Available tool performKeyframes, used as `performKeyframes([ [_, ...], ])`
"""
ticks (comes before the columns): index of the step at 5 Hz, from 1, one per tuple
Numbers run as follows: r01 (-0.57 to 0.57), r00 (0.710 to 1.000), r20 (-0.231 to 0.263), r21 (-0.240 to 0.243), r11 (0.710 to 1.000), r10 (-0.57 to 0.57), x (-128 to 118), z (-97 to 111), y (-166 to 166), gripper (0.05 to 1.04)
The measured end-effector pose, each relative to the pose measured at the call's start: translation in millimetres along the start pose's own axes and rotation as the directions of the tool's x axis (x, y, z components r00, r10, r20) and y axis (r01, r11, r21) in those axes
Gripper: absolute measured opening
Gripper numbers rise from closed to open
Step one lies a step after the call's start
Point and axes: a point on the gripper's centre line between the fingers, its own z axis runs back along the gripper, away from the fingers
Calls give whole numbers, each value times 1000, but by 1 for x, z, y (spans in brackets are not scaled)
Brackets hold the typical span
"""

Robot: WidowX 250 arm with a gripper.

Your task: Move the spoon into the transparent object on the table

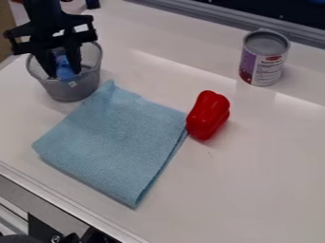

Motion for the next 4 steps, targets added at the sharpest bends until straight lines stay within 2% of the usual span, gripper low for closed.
performKeyframes([
  [1,-35,999,-21,14,999,35,3,-6,0,377],
  [2,-32,999,-28,20,999,32,4,-5,-3,441],
  [3,-32,999,-27,37,999,33,5,-4,-3,740],
  [4,-40,998,-42,30,999,41,3,-2,-4,975],
])
